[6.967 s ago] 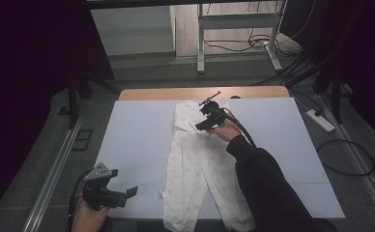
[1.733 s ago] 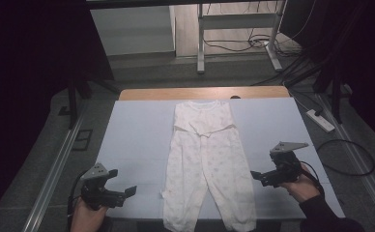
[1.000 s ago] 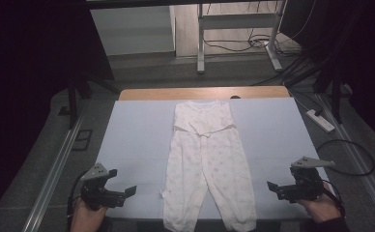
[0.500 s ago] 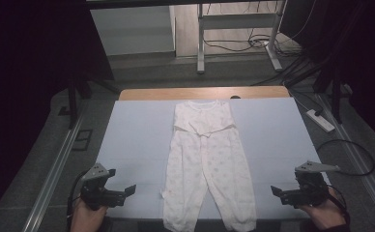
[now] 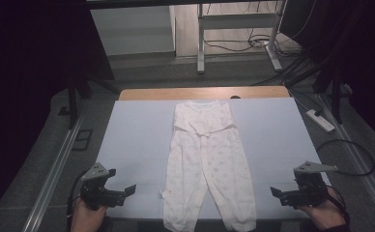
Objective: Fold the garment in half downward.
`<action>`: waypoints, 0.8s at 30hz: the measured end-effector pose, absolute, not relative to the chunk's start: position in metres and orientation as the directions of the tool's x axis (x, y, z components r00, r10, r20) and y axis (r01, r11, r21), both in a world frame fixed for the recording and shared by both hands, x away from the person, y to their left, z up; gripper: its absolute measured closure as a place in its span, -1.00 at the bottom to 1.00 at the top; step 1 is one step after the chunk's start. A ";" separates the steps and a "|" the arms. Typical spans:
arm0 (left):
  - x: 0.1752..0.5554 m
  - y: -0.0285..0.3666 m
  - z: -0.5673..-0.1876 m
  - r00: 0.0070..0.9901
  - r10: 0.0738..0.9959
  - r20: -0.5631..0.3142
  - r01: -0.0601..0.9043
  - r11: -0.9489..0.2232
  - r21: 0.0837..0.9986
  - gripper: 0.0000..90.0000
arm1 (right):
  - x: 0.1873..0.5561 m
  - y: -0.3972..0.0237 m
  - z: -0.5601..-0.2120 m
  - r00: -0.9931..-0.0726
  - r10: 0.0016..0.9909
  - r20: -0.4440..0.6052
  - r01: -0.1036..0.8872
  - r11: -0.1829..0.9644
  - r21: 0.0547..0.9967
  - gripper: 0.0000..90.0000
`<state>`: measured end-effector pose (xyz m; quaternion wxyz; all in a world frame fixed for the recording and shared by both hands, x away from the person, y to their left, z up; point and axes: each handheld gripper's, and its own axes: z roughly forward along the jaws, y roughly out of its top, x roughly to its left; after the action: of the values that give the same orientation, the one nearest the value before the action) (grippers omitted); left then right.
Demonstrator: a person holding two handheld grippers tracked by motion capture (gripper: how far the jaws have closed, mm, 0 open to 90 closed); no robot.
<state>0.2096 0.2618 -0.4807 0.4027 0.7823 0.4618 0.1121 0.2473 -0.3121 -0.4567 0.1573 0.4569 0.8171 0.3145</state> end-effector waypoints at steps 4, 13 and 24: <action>0.210 0.262 -0.481 0.547 0.811 -0.206 0.634 -0.240 0.735 -1.00 | 0.247 -0.312 -0.456 -0.545 0.838 0.030 0.640 0.393 0.660 -1.00; 0.211 0.263 -0.479 0.552 0.803 -0.225 0.629 -0.224 0.744 -1.00 | 0.248 -0.309 -0.456 -0.573 0.819 0.020 0.619 0.417 0.666 -1.00; 0.218 0.260 -0.478 0.581 0.785 -0.216 0.609 -0.243 0.755 -1.00 | 0.251 -0.306 -0.453 -0.597 0.802 0.021 0.595 0.425 0.682 -1.00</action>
<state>0.2177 0.2603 -0.4785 0.4240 0.7815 0.4457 0.1039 0.2510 -0.3059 -0.4531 0.1557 0.4208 0.8296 0.3323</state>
